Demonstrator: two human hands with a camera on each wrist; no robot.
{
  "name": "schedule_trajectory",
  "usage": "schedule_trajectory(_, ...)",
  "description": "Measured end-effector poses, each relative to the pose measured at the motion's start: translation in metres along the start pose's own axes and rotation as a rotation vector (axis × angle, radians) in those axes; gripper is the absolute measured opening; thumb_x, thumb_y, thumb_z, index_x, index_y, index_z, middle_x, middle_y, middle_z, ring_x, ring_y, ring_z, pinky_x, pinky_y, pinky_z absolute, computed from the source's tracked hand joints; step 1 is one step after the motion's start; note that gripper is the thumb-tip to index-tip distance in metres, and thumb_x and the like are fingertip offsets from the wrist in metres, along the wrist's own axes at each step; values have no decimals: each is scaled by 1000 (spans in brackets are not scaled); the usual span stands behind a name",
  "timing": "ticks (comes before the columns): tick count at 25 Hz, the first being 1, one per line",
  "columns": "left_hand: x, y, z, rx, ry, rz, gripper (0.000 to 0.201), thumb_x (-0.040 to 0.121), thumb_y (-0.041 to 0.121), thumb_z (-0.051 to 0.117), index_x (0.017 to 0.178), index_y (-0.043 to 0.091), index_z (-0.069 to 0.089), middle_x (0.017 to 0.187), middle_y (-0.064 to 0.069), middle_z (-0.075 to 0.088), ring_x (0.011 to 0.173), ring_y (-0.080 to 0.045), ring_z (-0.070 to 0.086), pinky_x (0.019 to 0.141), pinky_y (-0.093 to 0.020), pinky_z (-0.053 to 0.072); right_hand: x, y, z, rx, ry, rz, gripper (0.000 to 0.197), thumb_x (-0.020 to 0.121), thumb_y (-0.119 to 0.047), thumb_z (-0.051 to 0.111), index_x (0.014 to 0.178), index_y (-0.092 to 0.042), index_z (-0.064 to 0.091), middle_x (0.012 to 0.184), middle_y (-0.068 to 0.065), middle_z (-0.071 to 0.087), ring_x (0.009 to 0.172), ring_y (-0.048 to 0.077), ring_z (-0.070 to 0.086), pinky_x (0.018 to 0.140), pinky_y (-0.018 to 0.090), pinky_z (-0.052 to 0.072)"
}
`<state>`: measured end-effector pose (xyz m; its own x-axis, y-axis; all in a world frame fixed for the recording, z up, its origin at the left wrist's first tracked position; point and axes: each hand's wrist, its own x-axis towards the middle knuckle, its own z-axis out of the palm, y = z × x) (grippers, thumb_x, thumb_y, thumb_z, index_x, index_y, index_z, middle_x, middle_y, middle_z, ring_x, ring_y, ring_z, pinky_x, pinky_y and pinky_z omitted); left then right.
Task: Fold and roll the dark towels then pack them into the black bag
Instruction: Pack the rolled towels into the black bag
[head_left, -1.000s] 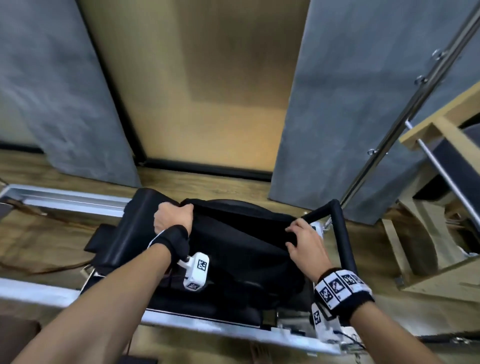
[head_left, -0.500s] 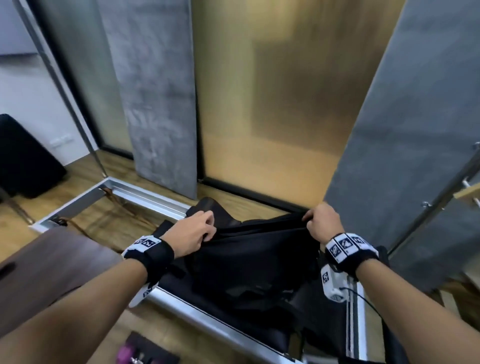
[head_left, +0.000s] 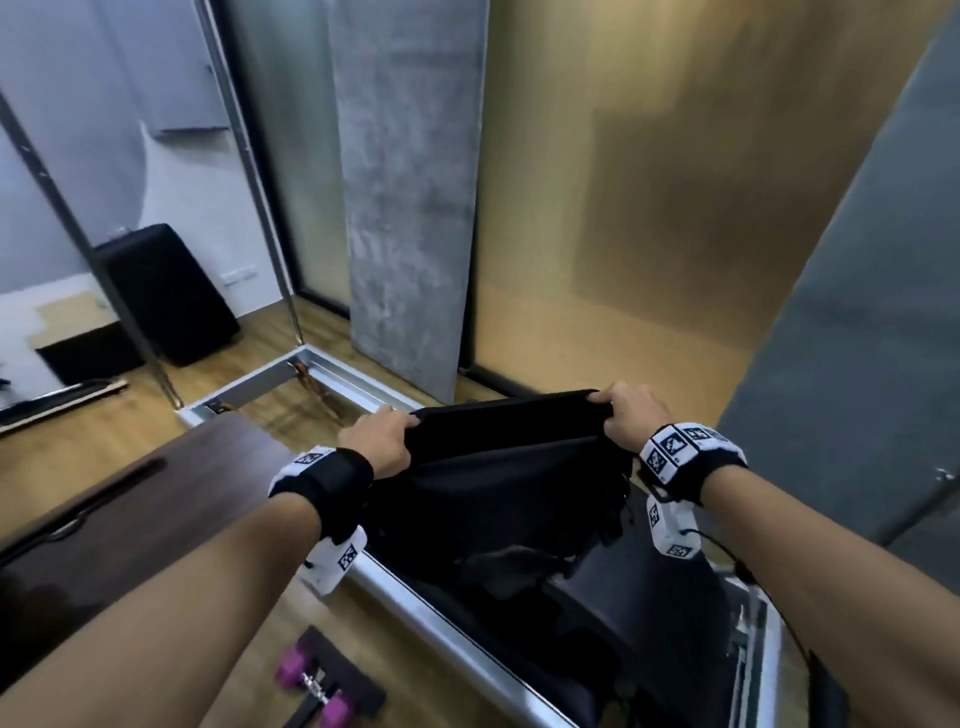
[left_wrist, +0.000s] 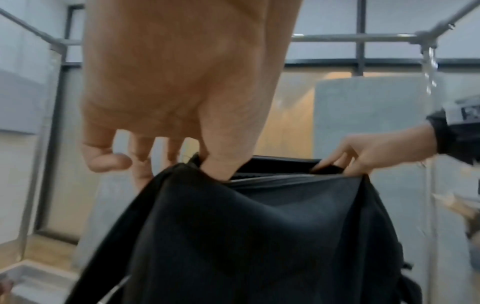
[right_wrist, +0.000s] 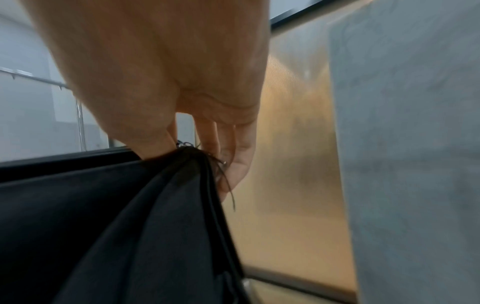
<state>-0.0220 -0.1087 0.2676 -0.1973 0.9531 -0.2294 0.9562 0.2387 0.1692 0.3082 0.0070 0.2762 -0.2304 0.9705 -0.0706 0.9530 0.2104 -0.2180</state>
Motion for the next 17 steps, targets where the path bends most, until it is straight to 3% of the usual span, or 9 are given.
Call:
schedule_trajectory(3,-18,-8,-23,-9,29,-90,63,94,13,56,152,36,52,153,0,51,140,-26,51,111,-43,47,28,-23,-18,-43,-53,-125,72,85,-5,58,151,-33,53,134,11,65,123,35,61,87,35,52)
schedule_trajectory(7,-56,-19,-50,2,19,-231,61,95,23,61,153,37,50,149,2,55,136,-23,55,99,-37,49,67,-74,-43,-83,-200,-358,90,84,-22,80,161,-24,34,144,11,60,124,32,61,97,36,53)
schedule_trajectory(9,-79,-23,-68,1,62,-287,62,92,31,68,152,35,52,145,2,60,132,-23,58,96,-35,51,85,-102,-56,-118,-218,-432,94,86,-23,78,164,-30,25,145,11,59,114,29,64,82,30,55)
schedule_trajectory(10,-93,-25,-76,-7,96,-318,62,90,35,70,150,32,54,143,1,61,131,-24,59,98,-36,52,90,-120,-64,-166,-182,-469,89,89,-23,72,163,-37,24,146,11,59,115,31,65,81,31,55)
schedule_trajectory(12,-117,-30,-92,-22,176,-400,60,88,38,71,145,25,58,141,-2,62,130,-27,60,103,-40,51,99,-162,-77,-229,-79,-556,80,90,-16,57,159,-48,30,148,10,57,123,36,63,95,39,55)
schedule_trajectory(14,-138,-37,-102,-34,214,-507,51,90,37,68,137,18,60,139,-8,58,124,-32,60,105,-43,50,102,-207,-85,-197,-11,-641,77,88,-5,49,153,-46,44,146,12,58,125,40,61,102,46,53)
schedule_trajectory(17,-166,-45,-111,-50,231,-640,23,91,33,66,103,14,58,144,-13,41,96,-35,60,91,-40,51,101,-273,-89,-120,31,-754,70,89,2,51,147,-36,56,141,16,61,126,41,60,104,46,52)
